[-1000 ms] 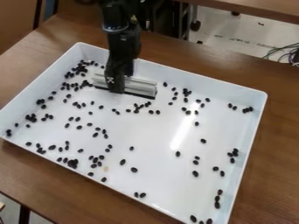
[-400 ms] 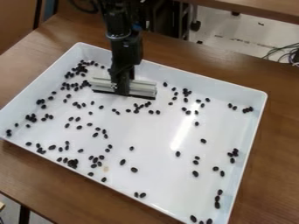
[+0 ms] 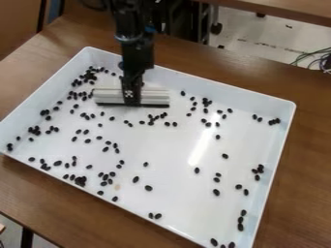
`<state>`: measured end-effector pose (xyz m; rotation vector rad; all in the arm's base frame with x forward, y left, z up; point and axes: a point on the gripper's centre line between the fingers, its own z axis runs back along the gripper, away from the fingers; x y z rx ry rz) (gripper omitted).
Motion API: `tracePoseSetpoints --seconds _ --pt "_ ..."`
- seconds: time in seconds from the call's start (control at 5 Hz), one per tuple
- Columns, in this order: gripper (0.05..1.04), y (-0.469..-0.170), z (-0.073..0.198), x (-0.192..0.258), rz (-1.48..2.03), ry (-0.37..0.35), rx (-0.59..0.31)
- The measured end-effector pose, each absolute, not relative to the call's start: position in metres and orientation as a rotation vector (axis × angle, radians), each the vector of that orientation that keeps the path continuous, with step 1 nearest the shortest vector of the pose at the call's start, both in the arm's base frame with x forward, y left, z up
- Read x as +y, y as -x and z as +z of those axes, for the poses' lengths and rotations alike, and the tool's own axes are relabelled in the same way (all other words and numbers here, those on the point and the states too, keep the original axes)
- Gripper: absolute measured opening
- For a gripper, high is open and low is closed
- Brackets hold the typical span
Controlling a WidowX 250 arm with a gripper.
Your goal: Sweep into pile
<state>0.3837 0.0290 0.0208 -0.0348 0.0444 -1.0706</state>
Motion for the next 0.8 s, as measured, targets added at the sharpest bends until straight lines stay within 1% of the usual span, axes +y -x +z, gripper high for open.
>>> tracePoseSetpoints --seconds 0.2,0.4,0.6,0.8 --pt "0.353 -0.373 0.064 0.045 -0.850 -0.019 -0.009" --pt "0.353 -0.370 0.075 0.084 -0.588 -0.060 0.019" --pt "0.353 -0.373 0.060 0.116 -0.333 -0.162 -0.070" --pt "0.353 -0.366 0.042 0.130 -0.090 -0.203 -0.122"
